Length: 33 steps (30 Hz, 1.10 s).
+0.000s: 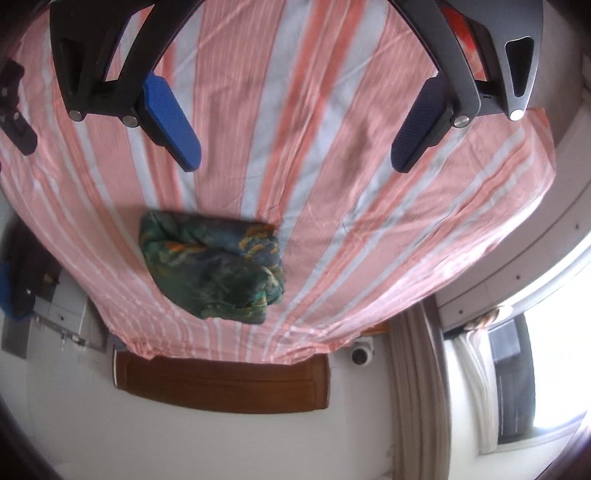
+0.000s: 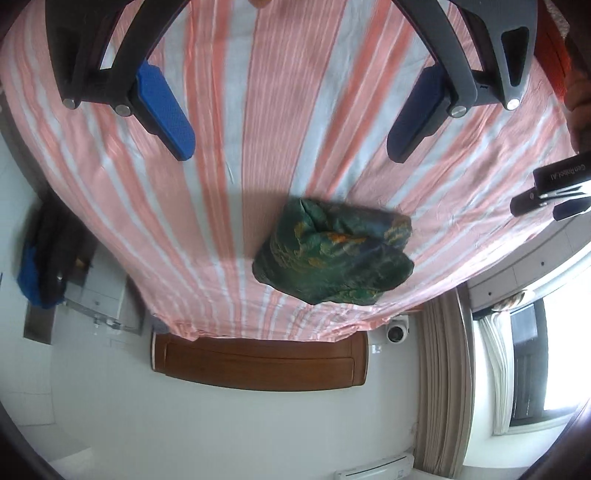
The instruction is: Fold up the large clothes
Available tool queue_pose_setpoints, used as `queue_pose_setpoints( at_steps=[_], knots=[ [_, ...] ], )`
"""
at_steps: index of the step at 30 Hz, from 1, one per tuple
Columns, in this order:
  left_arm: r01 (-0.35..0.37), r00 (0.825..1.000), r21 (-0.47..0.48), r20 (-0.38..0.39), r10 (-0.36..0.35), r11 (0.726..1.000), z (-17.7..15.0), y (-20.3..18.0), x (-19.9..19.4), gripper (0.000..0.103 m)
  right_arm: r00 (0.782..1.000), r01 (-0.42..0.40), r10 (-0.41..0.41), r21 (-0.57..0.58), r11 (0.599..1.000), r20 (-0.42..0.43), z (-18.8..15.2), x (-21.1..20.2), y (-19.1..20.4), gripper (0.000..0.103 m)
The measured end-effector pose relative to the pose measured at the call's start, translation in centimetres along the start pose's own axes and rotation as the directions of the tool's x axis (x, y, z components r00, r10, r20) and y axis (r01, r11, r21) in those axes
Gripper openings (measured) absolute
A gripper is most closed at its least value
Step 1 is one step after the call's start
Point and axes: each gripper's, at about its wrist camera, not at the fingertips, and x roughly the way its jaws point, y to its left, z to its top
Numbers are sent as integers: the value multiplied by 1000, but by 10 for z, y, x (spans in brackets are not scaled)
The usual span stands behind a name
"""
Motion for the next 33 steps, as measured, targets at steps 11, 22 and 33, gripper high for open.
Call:
queue_pose_setpoints(
  at_steps=[11, 22, 33],
  knots=[
    [55, 998, 125, -34, -52, 991, -25, -19, -38, 103, 998, 35, -33, 44, 998, -49, -13, -47, 15, 102],
    [88, 994, 73, -75, -83, 993, -27, -9, -40, 103, 999, 32, -31, 17, 999, -21, -14, -63, 29, 102],
    [83, 996, 101, -24, -81, 991, -19, -8, -61, 103, 996, 2, 1, 26, 1000, -84, -12, -65, 36, 102]
  ],
)
